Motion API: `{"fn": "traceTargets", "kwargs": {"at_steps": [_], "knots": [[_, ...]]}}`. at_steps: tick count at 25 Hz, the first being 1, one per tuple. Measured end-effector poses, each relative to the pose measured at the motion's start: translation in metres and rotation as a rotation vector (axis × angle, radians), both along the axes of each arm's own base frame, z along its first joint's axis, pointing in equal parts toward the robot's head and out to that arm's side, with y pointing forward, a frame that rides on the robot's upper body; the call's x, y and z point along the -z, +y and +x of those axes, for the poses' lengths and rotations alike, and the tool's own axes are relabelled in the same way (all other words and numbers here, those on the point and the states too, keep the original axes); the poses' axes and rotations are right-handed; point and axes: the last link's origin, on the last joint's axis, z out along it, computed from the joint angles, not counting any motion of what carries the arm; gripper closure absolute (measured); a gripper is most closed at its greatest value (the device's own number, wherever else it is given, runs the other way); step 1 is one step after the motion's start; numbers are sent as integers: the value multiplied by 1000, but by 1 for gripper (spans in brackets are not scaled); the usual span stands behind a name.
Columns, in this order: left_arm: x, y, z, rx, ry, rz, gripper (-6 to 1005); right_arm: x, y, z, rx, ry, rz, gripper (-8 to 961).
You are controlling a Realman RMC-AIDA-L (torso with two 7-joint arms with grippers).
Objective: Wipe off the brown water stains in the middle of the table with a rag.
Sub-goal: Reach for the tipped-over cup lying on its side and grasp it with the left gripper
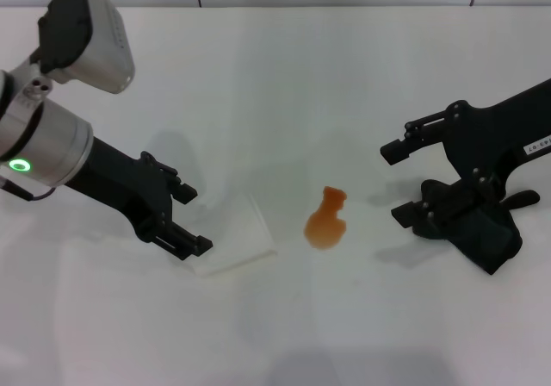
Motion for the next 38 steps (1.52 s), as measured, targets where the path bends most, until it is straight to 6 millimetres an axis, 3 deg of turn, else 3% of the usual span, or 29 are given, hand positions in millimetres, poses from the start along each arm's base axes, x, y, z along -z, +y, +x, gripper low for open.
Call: {"fn": "traceTargets", "kwargs": {"at_steps": [21,36,38], "knots": [[36,5,-2,33,66,11,156,4,0,-6,-14,4,-8,96],[40,10,0,93,75,37,167,6,2,-5,-17,5,0,96],[41,10,1,100,71,33,214,6,2,-5,-16,5,0,96]]}}
